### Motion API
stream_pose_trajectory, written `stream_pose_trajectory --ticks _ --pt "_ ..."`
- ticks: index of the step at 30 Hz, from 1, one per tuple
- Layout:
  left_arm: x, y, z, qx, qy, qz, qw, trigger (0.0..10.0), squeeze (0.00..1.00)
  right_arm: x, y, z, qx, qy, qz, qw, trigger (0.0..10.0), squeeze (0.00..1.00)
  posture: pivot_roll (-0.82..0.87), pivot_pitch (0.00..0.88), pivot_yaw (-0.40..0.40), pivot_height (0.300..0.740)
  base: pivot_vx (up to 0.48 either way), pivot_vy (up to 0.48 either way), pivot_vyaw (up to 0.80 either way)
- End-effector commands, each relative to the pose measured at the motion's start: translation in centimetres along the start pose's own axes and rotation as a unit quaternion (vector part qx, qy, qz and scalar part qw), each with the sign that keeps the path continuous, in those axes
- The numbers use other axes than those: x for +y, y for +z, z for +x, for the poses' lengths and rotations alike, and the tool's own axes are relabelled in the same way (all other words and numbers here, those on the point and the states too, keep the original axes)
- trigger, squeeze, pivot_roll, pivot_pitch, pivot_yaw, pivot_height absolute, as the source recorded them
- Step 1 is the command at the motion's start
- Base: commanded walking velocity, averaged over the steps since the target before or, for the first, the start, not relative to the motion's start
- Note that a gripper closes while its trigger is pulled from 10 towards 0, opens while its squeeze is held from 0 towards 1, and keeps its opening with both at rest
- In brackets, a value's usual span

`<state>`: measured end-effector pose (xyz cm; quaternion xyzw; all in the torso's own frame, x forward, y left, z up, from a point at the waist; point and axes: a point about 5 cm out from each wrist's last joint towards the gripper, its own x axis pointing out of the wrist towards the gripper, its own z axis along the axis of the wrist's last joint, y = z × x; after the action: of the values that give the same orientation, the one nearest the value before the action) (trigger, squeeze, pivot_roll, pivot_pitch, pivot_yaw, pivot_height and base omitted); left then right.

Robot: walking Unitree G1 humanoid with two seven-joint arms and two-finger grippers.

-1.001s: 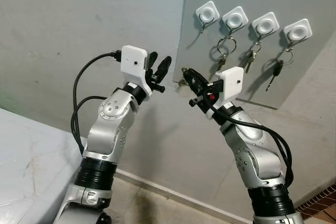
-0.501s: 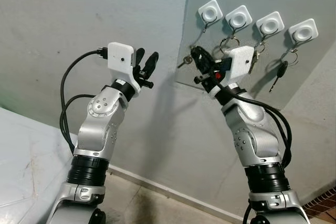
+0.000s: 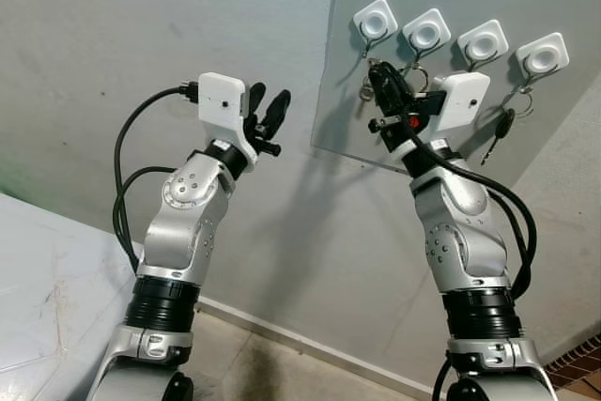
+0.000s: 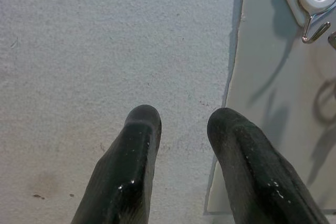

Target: Hang keys on a hook

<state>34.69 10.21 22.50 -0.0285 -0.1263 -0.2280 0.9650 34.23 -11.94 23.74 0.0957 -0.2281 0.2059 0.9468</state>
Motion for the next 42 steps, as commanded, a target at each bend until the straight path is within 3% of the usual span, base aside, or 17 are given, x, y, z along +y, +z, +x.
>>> stream_pose_trajectory --ticks 1,42 --pt "-0.4 0.7 0.5 -0.012 -0.012 0.006 1.000 10.0 0.00 -0.4 0.6 0.2 -0.015 -0.010 -0.004 1.000 10.0 0.00 0.13 0.013 -0.052 0.740 0.000 0.000 0.00" --pt "-1.0 0.8 0.4 -0.015 -0.016 -0.007 1.000 10.0 0.00 0.6 1.2 1.8 -0.027 0.032 -0.023 0.999 10.0 0.00 0.14 0.021 -0.064 0.740 0.000 0.000 0.00"
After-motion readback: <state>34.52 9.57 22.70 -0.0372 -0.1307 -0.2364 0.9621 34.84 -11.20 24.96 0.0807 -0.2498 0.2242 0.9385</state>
